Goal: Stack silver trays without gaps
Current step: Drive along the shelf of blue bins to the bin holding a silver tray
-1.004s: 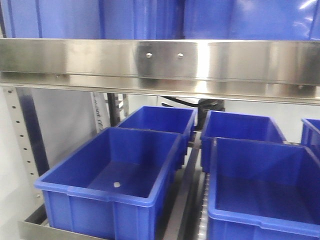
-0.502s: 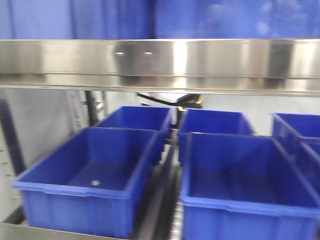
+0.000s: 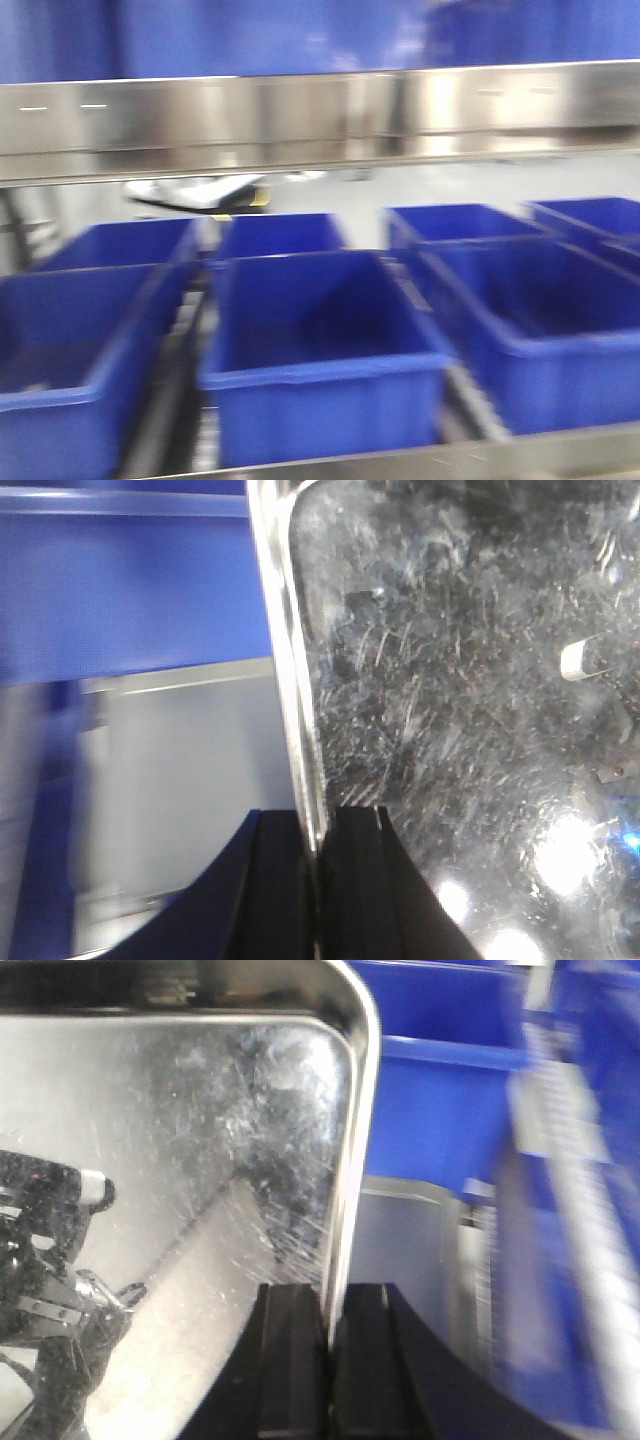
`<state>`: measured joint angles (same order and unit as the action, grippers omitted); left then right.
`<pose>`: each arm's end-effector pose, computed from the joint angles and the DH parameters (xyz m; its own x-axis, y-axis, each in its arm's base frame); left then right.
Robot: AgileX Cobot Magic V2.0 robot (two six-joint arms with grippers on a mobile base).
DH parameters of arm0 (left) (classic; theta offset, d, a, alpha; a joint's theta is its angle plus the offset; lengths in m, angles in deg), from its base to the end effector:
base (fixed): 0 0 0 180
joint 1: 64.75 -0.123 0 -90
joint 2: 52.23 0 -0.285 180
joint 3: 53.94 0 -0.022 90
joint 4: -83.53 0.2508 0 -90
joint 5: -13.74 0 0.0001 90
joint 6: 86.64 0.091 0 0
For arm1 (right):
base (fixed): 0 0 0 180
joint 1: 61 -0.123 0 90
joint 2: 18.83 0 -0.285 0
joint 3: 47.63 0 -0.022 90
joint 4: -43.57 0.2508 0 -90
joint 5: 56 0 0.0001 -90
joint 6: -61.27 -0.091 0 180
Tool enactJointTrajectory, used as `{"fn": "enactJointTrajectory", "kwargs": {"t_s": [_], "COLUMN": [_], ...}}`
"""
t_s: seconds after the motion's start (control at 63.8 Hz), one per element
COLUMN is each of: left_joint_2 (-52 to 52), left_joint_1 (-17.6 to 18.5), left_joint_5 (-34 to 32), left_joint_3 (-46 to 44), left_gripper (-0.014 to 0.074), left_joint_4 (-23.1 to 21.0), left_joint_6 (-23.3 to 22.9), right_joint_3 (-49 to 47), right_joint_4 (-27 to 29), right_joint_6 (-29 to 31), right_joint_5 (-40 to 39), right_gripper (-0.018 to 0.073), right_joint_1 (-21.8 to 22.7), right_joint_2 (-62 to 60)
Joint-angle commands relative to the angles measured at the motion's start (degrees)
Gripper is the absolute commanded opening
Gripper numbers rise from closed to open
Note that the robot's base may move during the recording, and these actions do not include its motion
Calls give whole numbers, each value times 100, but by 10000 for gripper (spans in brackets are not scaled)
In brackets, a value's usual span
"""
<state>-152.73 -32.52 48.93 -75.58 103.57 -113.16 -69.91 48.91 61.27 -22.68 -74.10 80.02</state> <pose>0.3278 -0.1854 0.4392 -0.3808 0.0404 -0.9238 0.3073 0.9478 -0.0852 0.3575 0.0880 0.4534 -0.3498 -0.0016 -0.9368 -0.2467 0.9648 0.0905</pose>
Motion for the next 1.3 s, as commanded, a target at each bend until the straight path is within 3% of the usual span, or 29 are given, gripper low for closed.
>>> {"fn": "enactJointTrajectory", "kwargs": {"t_s": [0.0, 1.286], "left_joint_2": [63, 63], "left_joint_1": [13, 13], "left_joint_5": [-169, -169], "left_joint_3": [-36, -36], "left_gripper": [-16, -16], "left_joint_4": [75, 75], "left_joint_6": [80, 80], "right_joint_3": [-38, -38], "right_joint_4": [-86, -86], "right_joint_6": [109, 109], "right_joint_5": [-294, -294], "right_gripper": [-87, -87], "right_joint_1": [1, 1], "right_joint_2": [-101, -101]}}
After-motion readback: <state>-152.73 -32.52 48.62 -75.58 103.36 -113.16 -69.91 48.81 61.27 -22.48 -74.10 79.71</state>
